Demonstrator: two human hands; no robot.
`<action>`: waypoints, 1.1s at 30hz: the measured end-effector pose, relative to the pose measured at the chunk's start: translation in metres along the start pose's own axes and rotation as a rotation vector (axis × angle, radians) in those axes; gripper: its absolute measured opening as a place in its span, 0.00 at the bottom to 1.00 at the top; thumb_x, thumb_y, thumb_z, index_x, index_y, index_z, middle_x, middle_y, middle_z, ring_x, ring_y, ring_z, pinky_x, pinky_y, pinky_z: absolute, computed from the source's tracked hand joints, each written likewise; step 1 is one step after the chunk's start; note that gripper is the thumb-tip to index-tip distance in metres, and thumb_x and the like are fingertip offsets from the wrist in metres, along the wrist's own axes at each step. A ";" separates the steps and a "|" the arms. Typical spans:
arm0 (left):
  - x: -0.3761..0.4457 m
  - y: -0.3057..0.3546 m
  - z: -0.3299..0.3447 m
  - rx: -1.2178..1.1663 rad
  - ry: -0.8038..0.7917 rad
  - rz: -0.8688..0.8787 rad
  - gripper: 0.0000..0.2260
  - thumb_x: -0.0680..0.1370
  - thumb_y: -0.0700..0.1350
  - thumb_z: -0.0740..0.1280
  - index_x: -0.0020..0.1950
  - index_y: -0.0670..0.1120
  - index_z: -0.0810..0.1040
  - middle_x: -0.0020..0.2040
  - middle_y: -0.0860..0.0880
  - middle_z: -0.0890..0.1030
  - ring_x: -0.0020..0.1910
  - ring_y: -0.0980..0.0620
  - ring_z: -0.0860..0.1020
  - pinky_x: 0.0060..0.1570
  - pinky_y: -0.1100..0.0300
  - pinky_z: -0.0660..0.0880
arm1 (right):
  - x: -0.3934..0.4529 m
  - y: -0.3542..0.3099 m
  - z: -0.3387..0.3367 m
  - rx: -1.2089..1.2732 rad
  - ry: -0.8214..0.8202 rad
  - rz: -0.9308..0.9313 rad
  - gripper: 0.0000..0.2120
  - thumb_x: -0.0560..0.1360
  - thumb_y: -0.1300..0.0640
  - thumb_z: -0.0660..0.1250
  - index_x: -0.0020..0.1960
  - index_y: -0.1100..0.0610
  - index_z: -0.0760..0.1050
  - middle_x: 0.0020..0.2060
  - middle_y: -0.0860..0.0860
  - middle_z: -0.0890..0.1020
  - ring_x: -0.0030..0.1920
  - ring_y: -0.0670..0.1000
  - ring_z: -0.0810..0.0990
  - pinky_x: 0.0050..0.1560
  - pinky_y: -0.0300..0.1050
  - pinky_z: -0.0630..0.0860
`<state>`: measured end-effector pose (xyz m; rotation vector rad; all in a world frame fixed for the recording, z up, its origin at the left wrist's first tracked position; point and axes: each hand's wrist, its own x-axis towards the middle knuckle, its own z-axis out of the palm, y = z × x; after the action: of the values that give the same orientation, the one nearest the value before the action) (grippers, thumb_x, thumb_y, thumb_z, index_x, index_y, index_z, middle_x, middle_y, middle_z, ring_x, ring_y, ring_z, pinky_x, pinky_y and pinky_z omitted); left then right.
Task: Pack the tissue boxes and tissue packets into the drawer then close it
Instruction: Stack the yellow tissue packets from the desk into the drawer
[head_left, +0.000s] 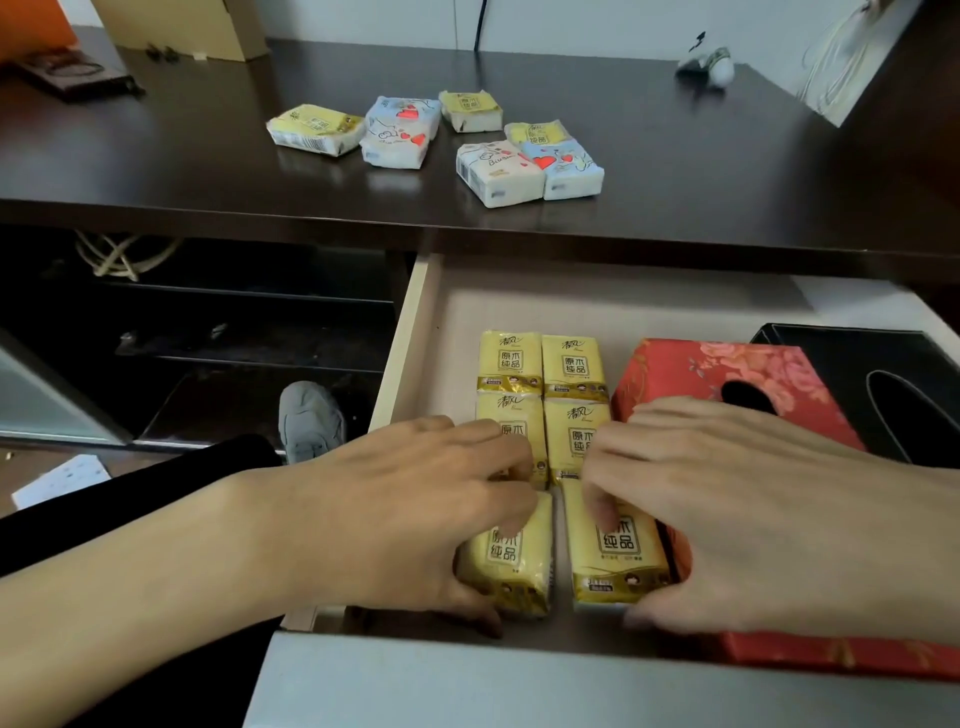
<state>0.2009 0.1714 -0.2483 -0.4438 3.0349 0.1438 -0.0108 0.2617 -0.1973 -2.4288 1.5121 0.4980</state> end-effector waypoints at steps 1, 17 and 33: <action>0.000 0.000 0.000 0.003 0.000 0.001 0.25 0.68 0.72 0.65 0.54 0.56 0.75 0.57 0.56 0.73 0.55 0.55 0.73 0.51 0.56 0.76 | 0.003 0.001 0.001 -0.009 -0.004 0.011 0.25 0.68 0.30 0.69 0.58 0.43 0.73 0.54 0.41 0.74 0.55 0.48 0.73 0.58 0.46 0.69; 0.010 -0.019 0.001 0.091 0.046 -0.136 0.39 0.69 0.74 0.63 0.72 0.51 0.71 0.72 0.51 0.71 0.68 0.51 0.71 0.67 0.55 0.68 | 0.033 0.018 -0.008 -0.156 0.002 0.140 0.44 0.65 0.21 0.65 0.68 0.50 0.73 0.65 0.45 0.76 0.67 0.49 0.72 0.72 0.48 0.63; 0.027 -0.018 0.007 0.118 0.094 -0.143 0.28 0.74 0.71 0.59 0.63 0.52 0.74 0.66 0.53 0.69 0.63 0.53 0.68 0.60 0.54 0.71 | 0.051 0.012 -0.010 -0.247 -0.002 0.146 0.31 0.65 0.27 0.74 0.52 0.53 0.79 0.48 0.47 0.79 0.54 0.53 0.78 0.54 0.55 0.80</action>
<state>0.1805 0.1468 -0.2592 -0.6726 3.0661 -0.0650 0.0009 0.2108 -0.2096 -2.5042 1.7280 0.7567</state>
